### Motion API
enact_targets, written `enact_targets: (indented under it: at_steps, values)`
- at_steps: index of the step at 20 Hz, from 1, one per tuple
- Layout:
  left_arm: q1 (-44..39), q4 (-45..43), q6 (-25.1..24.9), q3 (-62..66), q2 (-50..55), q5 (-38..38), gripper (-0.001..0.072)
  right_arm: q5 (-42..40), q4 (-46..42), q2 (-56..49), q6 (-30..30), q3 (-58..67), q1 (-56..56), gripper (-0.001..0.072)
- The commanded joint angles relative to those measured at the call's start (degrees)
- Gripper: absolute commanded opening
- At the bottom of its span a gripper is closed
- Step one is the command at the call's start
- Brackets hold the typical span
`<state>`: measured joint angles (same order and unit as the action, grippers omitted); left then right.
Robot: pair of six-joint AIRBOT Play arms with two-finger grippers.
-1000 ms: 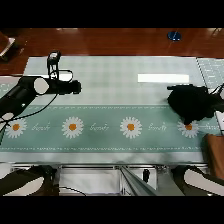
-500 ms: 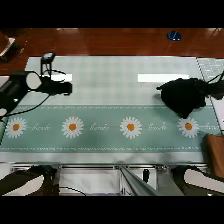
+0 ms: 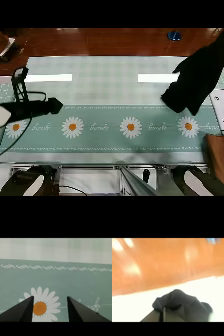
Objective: Fold the shirts.
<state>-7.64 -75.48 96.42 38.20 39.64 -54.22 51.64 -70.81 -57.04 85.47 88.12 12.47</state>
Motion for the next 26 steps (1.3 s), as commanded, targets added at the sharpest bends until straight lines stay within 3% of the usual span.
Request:
enact_targets:
  at_steps: [1, 6, 8, 14, 16, 20, 26]
  values:
    - [-2.05, 5.62, 0.61, -7.85, -8.24, 1.25, 0.0508, 1.05, 0.87, 2.45, -0.85, 11.28, -6.84, 0.0021]
    - [-2.03, 6.99, 0.61, -8.07, -8.28, 2.84, 0.0508, 3.93, 1.27, 2.58, -3.37, 20.46, -16.37, 0.0021]
    - [-2.03, 6.99, 0.59, -8.07, -8.28, 3.1, 0.0508, 6.91, 2.14, 3.06, -5.84, 20.48, -21.18, 0.0021]
    - [-2.03, 6.97, 0.57, -8.07, -8.28, 5.84, 0.0508, 17.09, 2.73, -1.44, -3.74, 14.99, -37.92, 0.0021]
    - [-2.03, 6.97, 0.57, -8.07, -8.28, 7.34, 0.0508, 14.78, 2.73, -3.69, -1.92, 6.29, -42.36, 0.0021]
    - [-2.01, 6.93, -0.35, -8.07, -8.26, 7.28, 0.0508, 1.53, 4.98, -10.67, 0.94, -9.7, -46.62, 0.0021]
    - [-2.03, 8.26, -0.68, -8.11, -7.45, 6.62, 0.0508, -0.02, 22.91, -25.0, -2.56, -11.17, -48.41, 0.0026]
